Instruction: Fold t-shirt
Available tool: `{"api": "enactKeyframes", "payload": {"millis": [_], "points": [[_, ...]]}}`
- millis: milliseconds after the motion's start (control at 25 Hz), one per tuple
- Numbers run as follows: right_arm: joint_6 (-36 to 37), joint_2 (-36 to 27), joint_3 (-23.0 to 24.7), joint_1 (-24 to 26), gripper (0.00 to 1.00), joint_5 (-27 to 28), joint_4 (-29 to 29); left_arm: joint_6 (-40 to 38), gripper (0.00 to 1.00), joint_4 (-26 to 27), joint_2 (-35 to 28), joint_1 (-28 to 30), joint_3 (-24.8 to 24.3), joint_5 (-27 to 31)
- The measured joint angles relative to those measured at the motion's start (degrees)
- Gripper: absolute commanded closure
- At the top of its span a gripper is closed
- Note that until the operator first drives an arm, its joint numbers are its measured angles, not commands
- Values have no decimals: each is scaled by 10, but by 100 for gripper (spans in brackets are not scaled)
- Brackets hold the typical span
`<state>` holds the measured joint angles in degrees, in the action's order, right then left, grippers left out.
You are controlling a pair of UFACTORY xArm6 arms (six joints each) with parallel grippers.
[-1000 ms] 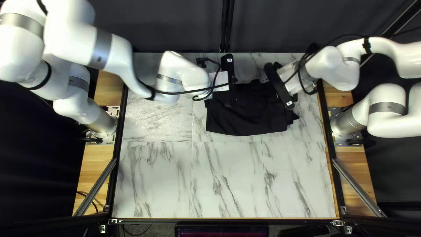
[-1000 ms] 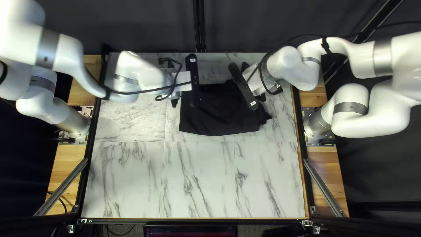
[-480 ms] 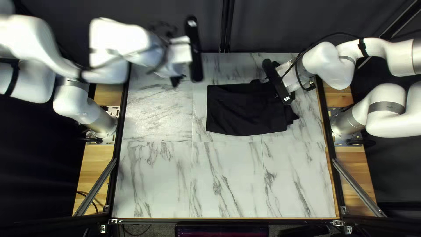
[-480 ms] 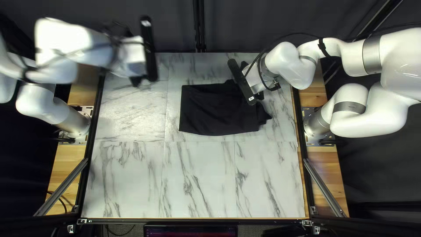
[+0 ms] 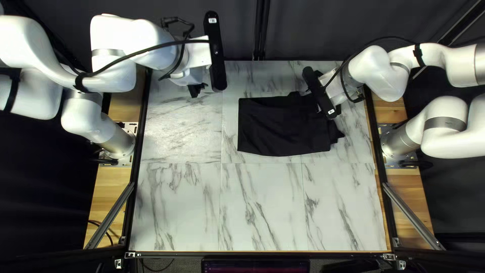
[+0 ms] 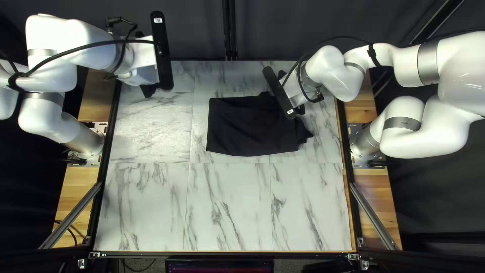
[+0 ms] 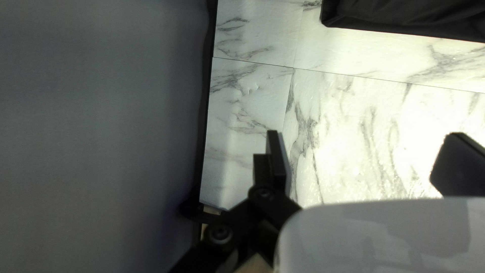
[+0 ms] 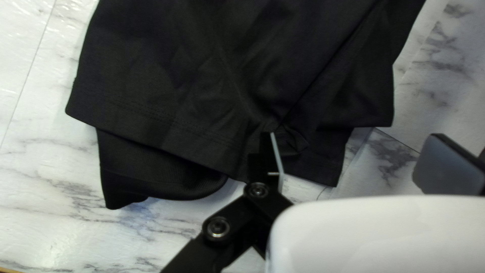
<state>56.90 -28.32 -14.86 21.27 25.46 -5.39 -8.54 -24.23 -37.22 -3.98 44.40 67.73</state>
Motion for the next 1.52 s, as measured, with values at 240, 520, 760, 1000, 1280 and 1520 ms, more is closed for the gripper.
{"api": "enactKeyframes", "payload": {"millis": [240, 520, 760, 1000, 1280, 1520], "points": [[24, 21, 12, -1, 0, -27, -48, 0, 0, 0, 0, 0, 0, 0], [-25, 22, 19, 13, 0, -36, -51, 0, 0, 0, 0, 0, 0, 0], [-157, 64, 5, 21, 0, -56, 21, 0, 0, 0, 0, 0, 0, 0], [-247, 133, -21, 29, 15, -86, 75, 0, 0, 0, 0, 0, 0, 0], [-272, 174, -36, 26, 100, -97, 93, 0, 0, 0, 0, 0, 0, 0], [-230, 216, -41, 31, 100, -114, 58, 0, 0, 0, 0, 0, 0, 0]]}}
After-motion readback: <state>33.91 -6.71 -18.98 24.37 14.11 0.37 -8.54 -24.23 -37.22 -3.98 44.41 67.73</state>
